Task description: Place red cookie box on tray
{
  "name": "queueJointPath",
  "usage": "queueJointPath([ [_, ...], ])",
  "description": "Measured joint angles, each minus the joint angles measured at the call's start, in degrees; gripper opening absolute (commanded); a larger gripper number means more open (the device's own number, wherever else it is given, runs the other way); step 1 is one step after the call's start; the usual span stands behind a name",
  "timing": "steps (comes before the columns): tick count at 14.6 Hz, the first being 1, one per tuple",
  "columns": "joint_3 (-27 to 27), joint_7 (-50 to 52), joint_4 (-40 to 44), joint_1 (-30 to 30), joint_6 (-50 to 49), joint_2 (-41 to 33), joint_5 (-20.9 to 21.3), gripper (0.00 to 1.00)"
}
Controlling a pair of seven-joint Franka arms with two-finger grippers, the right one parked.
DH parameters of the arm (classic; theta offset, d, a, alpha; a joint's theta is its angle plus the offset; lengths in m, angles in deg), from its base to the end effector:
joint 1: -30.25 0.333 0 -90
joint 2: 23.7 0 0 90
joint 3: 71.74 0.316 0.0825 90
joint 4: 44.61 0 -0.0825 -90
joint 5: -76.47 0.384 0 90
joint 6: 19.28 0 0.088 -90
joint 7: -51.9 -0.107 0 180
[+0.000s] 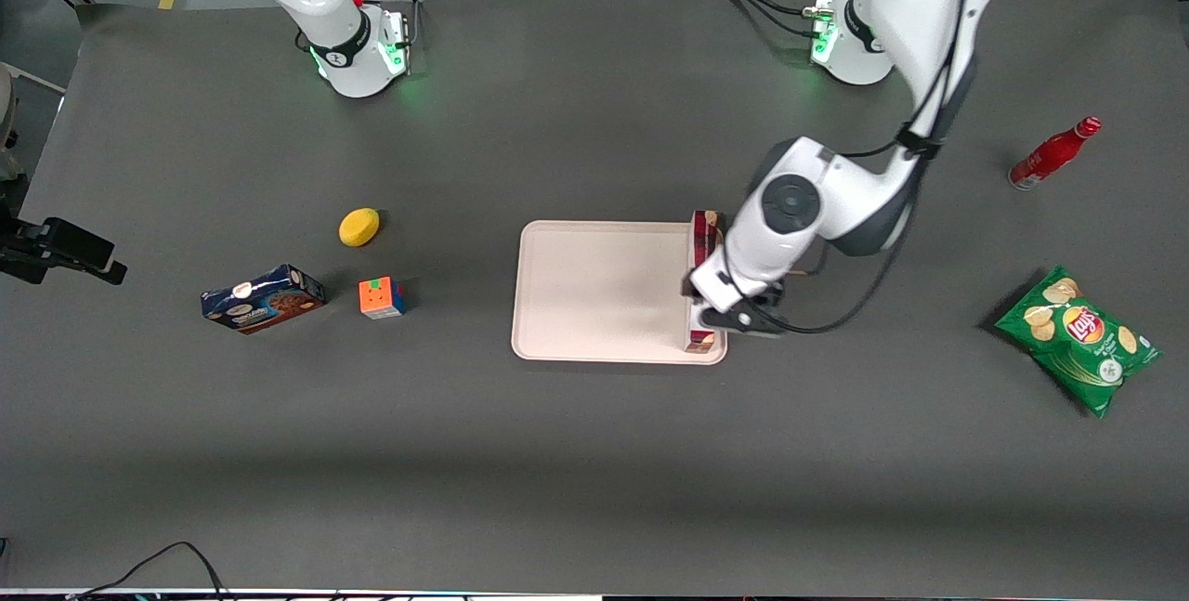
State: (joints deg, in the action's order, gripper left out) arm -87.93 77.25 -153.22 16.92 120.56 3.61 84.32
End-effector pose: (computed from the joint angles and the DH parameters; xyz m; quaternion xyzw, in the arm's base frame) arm 0.5632 -0.3061 0.2677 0.9964 -0.0689 0.0327 0.0361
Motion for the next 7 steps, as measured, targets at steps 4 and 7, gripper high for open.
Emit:
queueJointPath([
  [4, 4.67, -15.46, 5.06, 6.04, -9.59, -5.99, -4.69, 1.0],
  [7, 9.97, -27.41, 7.36, 9.7, -15.47, -10.48, -7.76, 1.0],
])
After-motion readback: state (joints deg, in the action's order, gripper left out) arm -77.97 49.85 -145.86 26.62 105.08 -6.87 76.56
